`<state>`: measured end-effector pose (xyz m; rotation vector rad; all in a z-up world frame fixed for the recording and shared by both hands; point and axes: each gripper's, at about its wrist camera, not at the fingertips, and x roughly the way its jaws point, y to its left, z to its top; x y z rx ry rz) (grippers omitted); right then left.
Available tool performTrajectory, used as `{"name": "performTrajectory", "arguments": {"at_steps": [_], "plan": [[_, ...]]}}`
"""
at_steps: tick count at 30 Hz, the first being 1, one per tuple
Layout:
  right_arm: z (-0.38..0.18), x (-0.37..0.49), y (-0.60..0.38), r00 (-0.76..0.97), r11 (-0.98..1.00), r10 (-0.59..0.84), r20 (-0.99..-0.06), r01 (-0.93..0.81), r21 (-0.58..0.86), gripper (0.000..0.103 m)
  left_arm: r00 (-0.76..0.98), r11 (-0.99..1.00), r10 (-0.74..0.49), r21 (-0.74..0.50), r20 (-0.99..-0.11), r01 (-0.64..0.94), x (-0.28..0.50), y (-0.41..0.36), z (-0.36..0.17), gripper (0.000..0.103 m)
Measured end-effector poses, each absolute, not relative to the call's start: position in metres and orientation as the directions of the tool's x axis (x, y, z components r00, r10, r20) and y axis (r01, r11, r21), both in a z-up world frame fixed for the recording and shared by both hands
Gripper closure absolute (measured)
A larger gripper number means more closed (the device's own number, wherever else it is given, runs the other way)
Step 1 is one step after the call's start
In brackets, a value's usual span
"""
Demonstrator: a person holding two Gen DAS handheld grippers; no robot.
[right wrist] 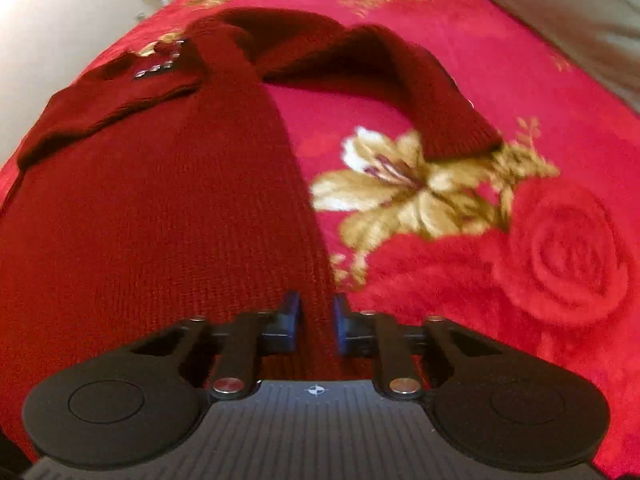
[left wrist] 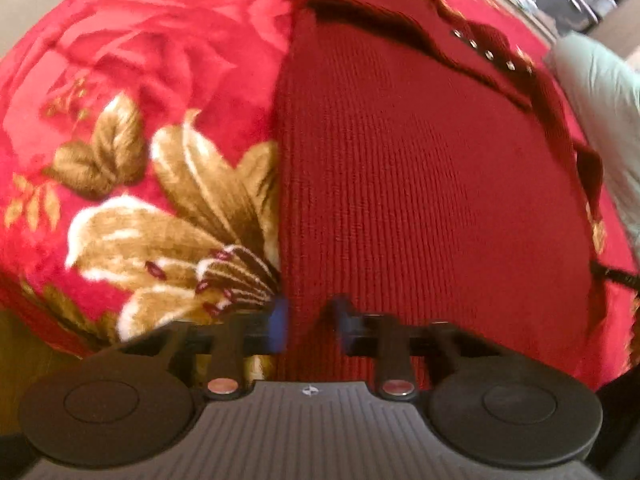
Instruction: Fold small clothes
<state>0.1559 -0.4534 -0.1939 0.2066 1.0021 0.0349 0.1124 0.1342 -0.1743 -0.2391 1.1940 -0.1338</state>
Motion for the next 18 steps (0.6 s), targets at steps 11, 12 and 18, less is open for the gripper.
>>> {"name": "performTrajectory", "arguments": {"at_steps": [11,12,18], "plan": [[-0.179,0.151,-0.476,0.585,0.964,0.108,-0.804,0.138,0.229,0.088,0.455,0.989,-0.074,-0.125,-0.887,-0.083,0.110,0.123,-0.157,0.075],[-0.171,0.151,-0.479,0.629,0.958,0.106,-0.770,0.143,0.249,0.086,0.510,0.988,-0.063,-0.126,-0.858,-0.091,0.110,0.124,-0.146,0.072],[-0.166,0.159,-0.470,0.698,0.944,0.200,-0.688,0.051,0.326,0.067,0.705,0.997,-0.050,-0.079,-0.707,-0.008,0.132,0.092,-0.097,0.071]]}}
